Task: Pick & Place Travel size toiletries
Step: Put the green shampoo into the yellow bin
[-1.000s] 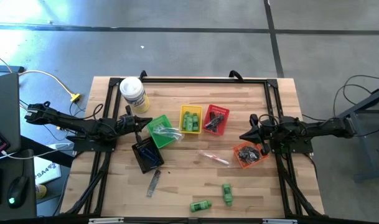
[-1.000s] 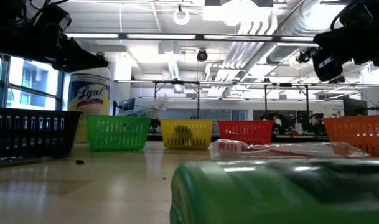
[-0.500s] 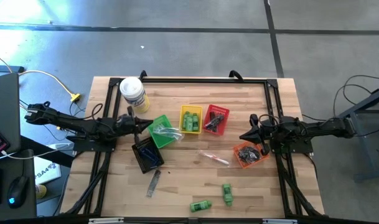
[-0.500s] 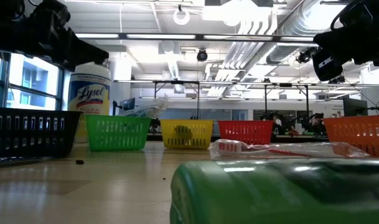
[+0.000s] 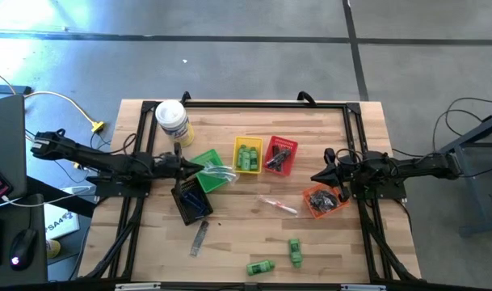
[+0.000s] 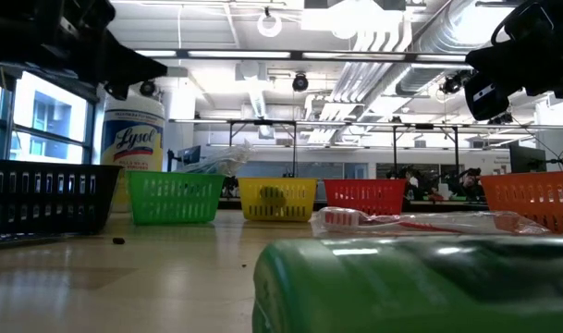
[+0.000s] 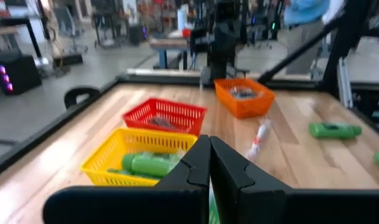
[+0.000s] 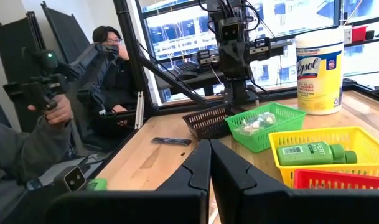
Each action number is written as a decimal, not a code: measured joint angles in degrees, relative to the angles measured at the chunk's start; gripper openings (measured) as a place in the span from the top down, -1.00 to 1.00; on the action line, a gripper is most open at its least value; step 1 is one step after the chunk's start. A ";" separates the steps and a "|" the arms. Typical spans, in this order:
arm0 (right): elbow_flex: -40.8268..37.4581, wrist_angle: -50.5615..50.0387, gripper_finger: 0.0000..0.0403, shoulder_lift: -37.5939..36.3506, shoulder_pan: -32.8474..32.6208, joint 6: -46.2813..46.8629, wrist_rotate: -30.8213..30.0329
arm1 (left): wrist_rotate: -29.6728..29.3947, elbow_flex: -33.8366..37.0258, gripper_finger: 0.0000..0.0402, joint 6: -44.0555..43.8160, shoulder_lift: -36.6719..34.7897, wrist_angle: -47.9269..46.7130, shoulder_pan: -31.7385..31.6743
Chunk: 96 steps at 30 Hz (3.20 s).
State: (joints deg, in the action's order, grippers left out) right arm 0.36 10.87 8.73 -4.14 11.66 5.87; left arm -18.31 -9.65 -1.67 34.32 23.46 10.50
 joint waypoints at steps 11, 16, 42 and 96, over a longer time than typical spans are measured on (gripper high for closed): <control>0.00 -0.49 0.99 0.00 0.00 -0.77 0.01 | 6.62 -14.02 0.92 -0.19 25.13 -0.06 0.04; 0.00 -1.54 0.99 0.00 0.00 -0.57 -0.64 | 15.65 -25.33 0.72 0.11 38.73 -0.09 3.10; 0.00 -7.19 0.99 0.35 0.00 0.70 -1.69 | 34.21 -74.04 0.00 -15.32 79.79 -26.55 12.07; 0.00 -7.58 0.99 1.84 0.00 3.52 -4.26 | 10.21 -96.99 0.00 -12.29 99.90 -61.01 18.24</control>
State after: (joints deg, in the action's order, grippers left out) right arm 0.36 3.29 10.57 -4.14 15.18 1.61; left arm -8.09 -106.64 -13.95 134.22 -37.54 28.74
